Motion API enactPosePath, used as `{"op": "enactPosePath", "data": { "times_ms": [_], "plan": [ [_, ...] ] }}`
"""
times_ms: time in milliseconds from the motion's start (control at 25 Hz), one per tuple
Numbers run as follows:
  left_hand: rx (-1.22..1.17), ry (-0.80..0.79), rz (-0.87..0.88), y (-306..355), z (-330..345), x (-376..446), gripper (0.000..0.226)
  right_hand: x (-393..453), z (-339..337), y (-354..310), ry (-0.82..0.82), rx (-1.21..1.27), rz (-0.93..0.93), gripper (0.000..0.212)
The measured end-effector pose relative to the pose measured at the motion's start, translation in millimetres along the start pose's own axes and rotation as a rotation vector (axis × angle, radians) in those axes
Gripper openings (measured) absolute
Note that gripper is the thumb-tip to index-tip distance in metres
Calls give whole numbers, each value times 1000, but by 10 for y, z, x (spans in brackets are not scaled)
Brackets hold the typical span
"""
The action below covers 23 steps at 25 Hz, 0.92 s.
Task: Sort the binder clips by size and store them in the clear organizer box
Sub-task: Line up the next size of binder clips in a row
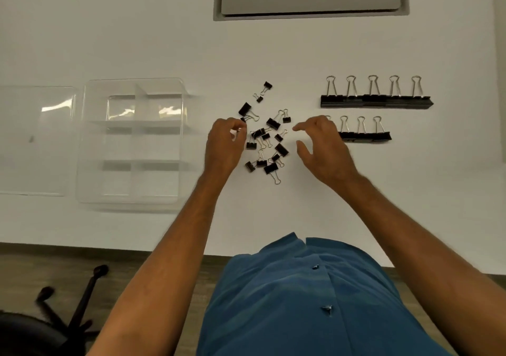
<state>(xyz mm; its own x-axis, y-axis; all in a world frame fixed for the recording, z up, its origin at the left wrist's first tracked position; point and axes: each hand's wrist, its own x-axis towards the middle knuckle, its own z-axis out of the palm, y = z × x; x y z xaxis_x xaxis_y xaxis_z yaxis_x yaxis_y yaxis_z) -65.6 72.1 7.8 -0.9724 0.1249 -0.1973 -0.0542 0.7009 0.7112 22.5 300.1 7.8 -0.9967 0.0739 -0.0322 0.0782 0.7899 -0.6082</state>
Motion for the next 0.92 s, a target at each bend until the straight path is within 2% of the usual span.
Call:
{"op": "enactPosePath", "data": {
  "times_ms": [160,320,560,760,920],
  "plan": [
    [101,-107,28,-91,-138,339,19,350,165,-239,-103,-43,43,39],
    [204,-179,204,-114,-125,612,27,559,322,-353,-81,-91,45,39],
    [417,-353,397,-112,-51,878,52,675,555,-356,-114,-292,-14,42],
    [418,-356,429,-146,-55,993,44,687,613,-304,-124,-273,-18,48],
    [377,-351,376,-146,-90,1014,34,723,551,-301,-139,-227,2,38]
  ]
}}
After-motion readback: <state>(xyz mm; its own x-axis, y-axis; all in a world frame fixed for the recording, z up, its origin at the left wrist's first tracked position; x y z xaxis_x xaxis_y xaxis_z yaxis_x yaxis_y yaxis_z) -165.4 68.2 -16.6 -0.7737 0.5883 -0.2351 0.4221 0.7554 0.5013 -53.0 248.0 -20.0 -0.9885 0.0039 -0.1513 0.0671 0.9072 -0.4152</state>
